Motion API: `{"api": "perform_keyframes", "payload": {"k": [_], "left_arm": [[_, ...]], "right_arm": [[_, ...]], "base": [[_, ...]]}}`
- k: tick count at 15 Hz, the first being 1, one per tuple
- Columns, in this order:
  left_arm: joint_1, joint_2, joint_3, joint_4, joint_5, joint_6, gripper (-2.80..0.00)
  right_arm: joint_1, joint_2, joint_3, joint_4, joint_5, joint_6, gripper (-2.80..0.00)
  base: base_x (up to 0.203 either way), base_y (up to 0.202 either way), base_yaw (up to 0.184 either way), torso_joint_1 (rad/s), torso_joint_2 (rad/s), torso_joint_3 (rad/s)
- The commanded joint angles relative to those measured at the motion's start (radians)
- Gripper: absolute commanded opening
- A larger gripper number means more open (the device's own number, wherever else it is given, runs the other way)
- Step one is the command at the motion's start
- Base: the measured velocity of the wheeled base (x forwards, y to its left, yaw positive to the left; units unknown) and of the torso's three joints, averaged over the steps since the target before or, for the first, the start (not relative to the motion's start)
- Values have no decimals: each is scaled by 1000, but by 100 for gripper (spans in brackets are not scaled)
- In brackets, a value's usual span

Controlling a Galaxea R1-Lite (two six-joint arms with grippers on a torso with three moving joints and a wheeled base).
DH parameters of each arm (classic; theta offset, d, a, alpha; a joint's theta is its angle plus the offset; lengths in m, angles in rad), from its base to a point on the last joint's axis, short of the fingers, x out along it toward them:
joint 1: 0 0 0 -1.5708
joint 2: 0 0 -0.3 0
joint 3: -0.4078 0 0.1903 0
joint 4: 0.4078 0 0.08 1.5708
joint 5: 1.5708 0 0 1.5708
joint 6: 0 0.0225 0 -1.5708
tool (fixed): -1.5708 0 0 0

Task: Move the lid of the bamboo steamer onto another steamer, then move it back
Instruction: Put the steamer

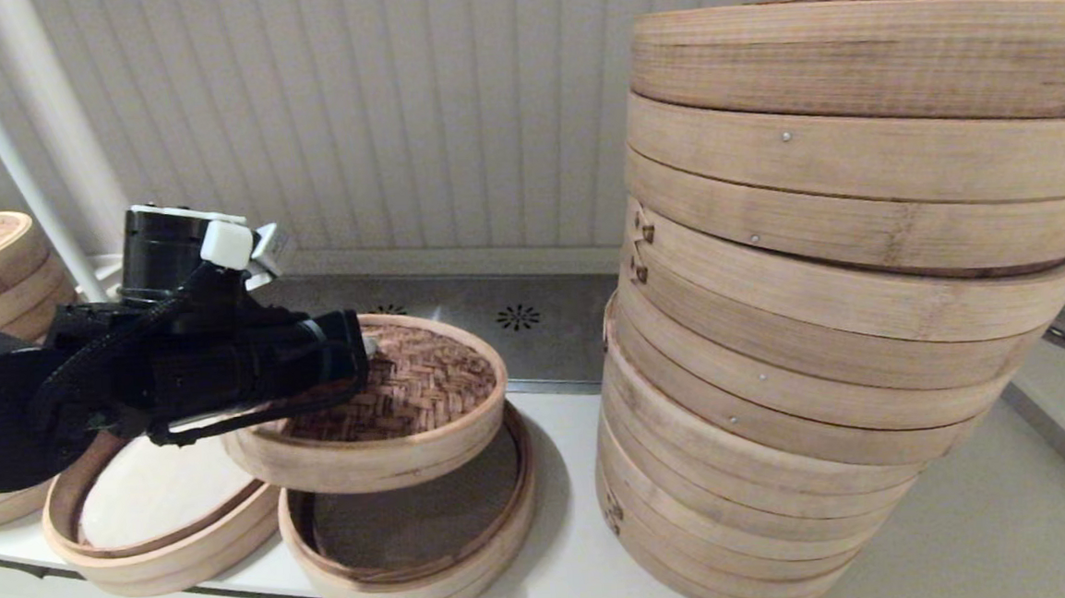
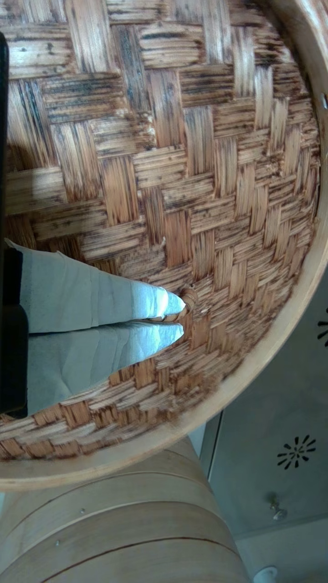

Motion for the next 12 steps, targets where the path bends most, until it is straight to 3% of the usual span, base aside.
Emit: {"api": "perform_keyframes", "payload": {"k": [1,12], "left_arm": [[-22,33,0,-16,21,-3,-280],[-40,49,31,-51,33,-12,-280]], "right_arm": [[0,1,0,0,0,0,-280],[0,1,0,0,0,0,-280]], "base": [[0,0,0,0,0,0],[0,0,0,0,0,0]]}}
